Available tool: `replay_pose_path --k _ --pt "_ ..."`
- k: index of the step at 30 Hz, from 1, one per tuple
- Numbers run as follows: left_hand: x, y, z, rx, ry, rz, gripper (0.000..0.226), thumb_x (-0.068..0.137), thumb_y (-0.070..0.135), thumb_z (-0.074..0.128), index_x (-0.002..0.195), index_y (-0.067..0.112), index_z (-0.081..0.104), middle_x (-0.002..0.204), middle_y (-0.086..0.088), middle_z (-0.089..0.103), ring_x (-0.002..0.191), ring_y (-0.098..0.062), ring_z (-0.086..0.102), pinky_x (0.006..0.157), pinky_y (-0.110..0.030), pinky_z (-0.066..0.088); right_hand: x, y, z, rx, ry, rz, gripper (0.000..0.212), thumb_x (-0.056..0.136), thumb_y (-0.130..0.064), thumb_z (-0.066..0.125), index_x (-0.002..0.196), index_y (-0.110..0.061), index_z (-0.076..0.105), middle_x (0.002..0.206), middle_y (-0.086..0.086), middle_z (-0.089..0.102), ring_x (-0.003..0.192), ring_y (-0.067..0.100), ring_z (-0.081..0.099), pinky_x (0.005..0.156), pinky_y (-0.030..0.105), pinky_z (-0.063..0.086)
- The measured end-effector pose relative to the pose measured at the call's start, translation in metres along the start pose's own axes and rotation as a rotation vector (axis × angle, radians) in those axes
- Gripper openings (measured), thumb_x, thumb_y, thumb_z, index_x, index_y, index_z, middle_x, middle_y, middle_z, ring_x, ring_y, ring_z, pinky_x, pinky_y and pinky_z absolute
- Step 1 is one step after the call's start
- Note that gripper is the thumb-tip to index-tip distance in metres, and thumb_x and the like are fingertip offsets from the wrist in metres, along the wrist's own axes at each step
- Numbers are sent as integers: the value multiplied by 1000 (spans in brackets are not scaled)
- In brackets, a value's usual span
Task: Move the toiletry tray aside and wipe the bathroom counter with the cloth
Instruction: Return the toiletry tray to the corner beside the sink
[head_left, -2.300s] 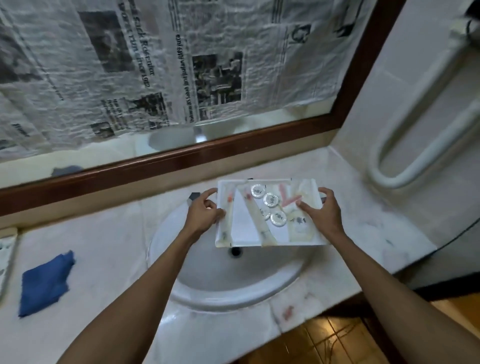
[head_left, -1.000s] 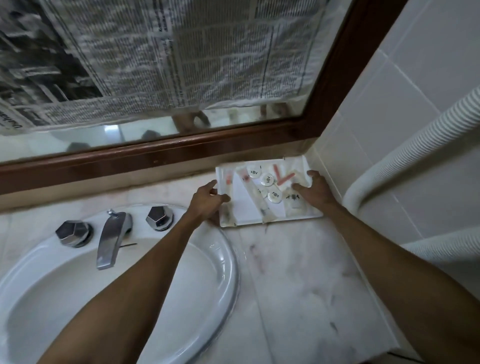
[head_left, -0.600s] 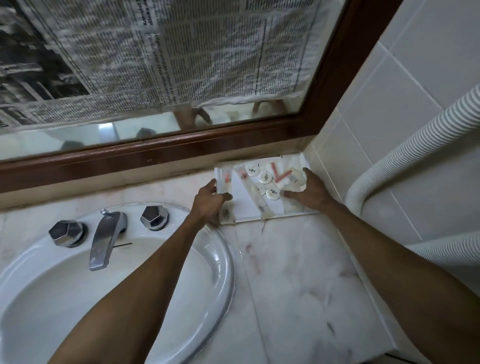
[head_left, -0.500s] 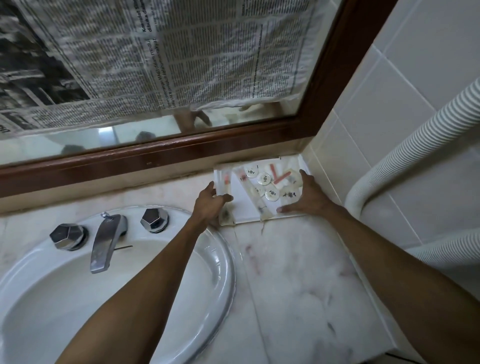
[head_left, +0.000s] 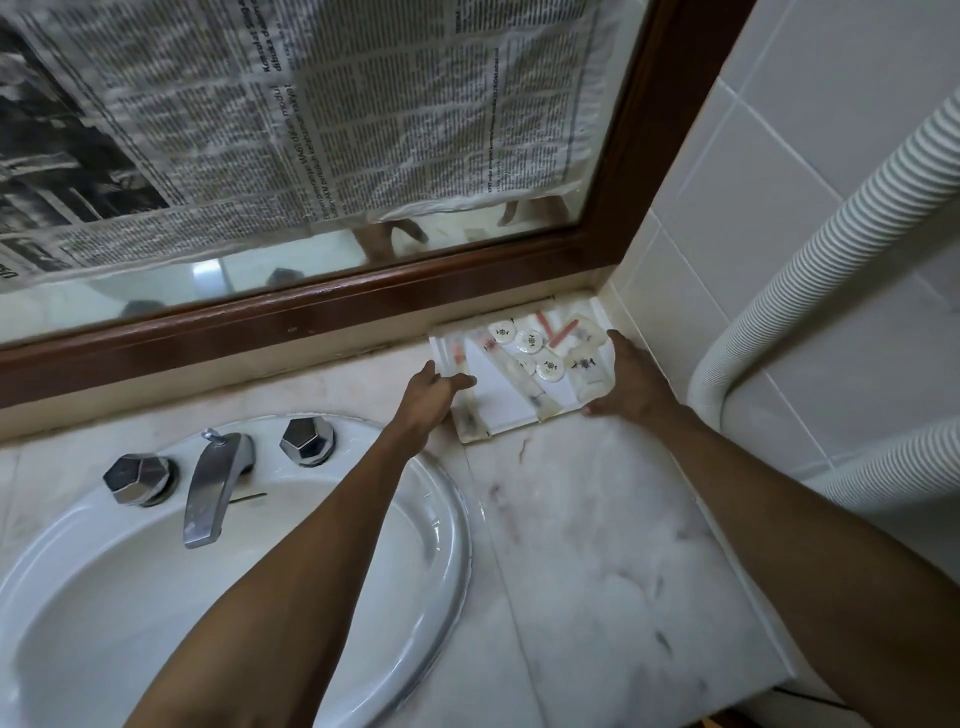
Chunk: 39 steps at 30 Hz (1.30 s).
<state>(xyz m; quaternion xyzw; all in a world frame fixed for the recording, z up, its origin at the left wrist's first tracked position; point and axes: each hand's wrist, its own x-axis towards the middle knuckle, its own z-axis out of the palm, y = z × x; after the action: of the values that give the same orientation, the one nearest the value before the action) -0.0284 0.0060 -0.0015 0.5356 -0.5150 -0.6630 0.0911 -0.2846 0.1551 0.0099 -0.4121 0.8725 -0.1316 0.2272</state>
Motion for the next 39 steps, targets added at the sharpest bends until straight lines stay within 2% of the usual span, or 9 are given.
replay_pose_path --k 3,11,14,16,18,20,28,32,39 --pt "1 3 5 -55 25 -11 85 84 35 70 155 16 28 155 -5 41 124 -28 49 94 -36 43 0 -3 -1 -28 28 -2 130 50 -35 97 153 -14 22 147 12 43 138 32 38 108 42 40" --pt "-7 2 -7 58 71 42 83 90 32 68 159 22 21 162 -8 31 137 -29 47 111 -47 43 -14 -27 3 -126 57 9 109 60 -25 92 149 -13 31 142 12 46 132 36 43 104 47 42" --pt "-30 -2 -29 118 74 113 65 93 27 64 152 23 37 151 -9 47 130 -30 54 110 -48 45 -23 -65 6 -67 62 -39 95 60 -19 92 142 -15 43 141 10 49 131 34 45 102 46 44" --pt "-53 -9 -52 124 63 173 50 94 19 60 143 19 49 125 -4 67 114 -26 65 98 -42 51 -30 -99 10 23 58 -104 82 62 -19 92 134 -17 53 139 7 55 128 30 49 100 42 46" --pt "-83 -19 -81 136 80 234 38 96 14 56 134 17 57 101 4 72 92 -18 71 77 -30 54 -39 -139 16 86 58 -183 68 68 -23 89 128 -19 57 134 4 59 123 26 53 96 37 47" --pt "-114 -32 -112 195 140 300 31 97 15 55 127 20 61 96 6 72 82 -13 71 67 -23 53 -50 -184 27 105 68 -262 58 73 -27 85 125 -18 59 129 4 61 120 25 55 92 32 43" --pt "-230 -89 -271 321 307 458 30 95 21 56 123 26 65 100 8 72 76 -10 70 74 -27 56 -130 -373 96 256 32 -549 45 73 -27 85 112 -21 63 119 -2 56 101 20 60 81 28 46" --pt "-283 -131 -363 286 422 437 26 93 32 58 118 36 65 97 12 72 72 -11 70 63 -22 53 -184 -456 147 274 -17 -643 39 81 -40 78 112 -23 62 119 -3 58 94 15 61 77 30 47" --pt "-339 -225 -499 295 637 266 26 93 29 59 118 28 66 99 6 72 79 -15 70 76 -31 56 -267 -569 242 222 -125 -723 35 90 -51 63 115 -26 61 128 -7 58 95 13 65 80 35 51"
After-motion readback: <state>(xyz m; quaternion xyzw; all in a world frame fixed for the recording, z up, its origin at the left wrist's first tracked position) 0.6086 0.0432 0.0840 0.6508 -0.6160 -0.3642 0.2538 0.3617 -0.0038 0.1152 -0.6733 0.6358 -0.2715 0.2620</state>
